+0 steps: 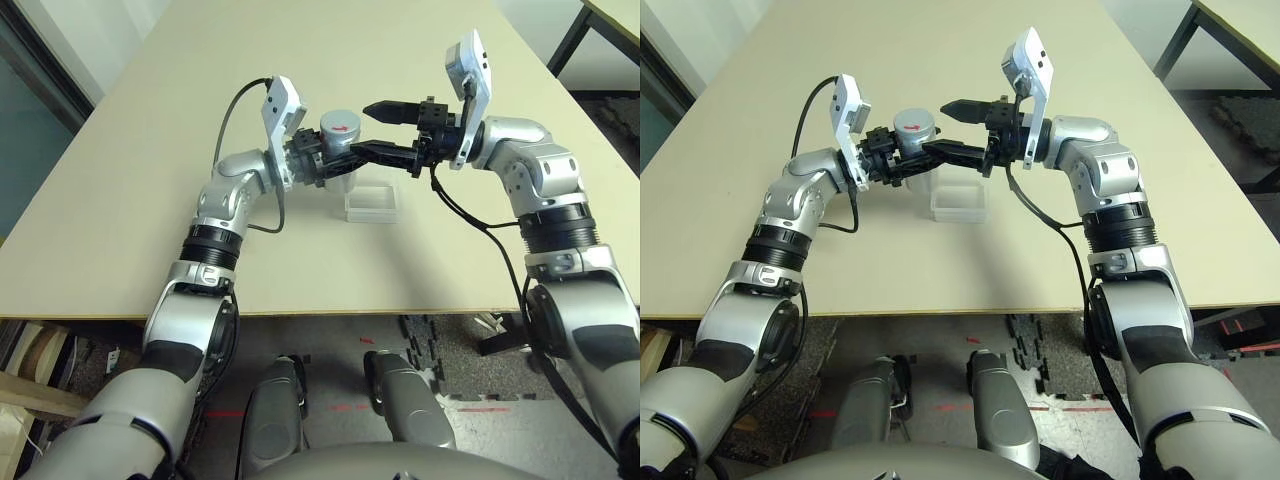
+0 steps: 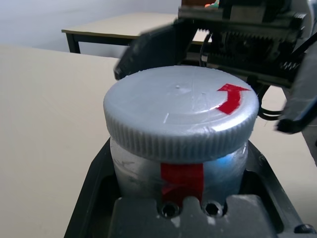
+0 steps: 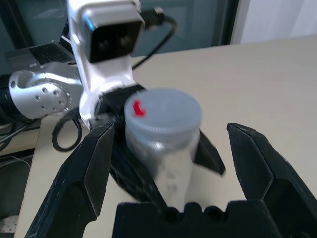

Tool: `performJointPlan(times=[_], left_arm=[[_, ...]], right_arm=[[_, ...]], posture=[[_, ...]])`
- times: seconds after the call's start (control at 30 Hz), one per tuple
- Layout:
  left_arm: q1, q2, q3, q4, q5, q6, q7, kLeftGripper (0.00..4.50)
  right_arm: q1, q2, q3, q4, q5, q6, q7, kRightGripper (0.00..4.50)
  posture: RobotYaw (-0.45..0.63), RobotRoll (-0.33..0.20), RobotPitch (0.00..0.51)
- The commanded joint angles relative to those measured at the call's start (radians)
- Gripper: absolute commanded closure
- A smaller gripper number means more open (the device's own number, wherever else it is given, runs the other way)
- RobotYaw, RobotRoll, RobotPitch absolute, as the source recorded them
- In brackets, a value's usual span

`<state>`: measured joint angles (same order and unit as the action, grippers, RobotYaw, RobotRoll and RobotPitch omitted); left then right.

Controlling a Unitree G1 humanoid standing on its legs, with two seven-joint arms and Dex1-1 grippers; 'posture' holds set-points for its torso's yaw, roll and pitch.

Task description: Pour the medicine from the bottle into the box.

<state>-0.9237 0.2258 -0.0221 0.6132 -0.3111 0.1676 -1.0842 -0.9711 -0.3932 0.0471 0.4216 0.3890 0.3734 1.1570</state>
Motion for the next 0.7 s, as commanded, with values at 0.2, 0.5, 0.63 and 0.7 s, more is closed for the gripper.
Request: performJointPlan(times=[0.2,0.5,0.63,0.7], left_arm=[[-0.034,-0.020,-0.015,0.071,0.029,-0.051,-0.015,1.87],[-0.039,-0.022,-0.009,0.087,0.035,-0.064,-0.015,1.87],[-0.037,-0.023,-0.009,0.082,0.037,-0.064,-0.014,1.87],[-0.037,-0.024,-0.009,0.081,0.038,-0.063,-0.014,1.87]], right_arm=[[-0.017,0.013,0.000,0.020,-0.013,-0.010,0.011,0.00],[-0.017,0.019,0.000,0.020,-0.013,-0.007,0.012,1.23],[-0.016,0.020,0.002,0.022,-0.015,-0.006,0.015,1.91],[-0.016,0.021,0.003,0.023,-0.016,-0.007,0.016,1.91]], posture=[[-0.30,0.000,0.122],[-0.30,0.000,0.126],[-0.29,0.000,0.128],[-0.29,0.000,0.129]])
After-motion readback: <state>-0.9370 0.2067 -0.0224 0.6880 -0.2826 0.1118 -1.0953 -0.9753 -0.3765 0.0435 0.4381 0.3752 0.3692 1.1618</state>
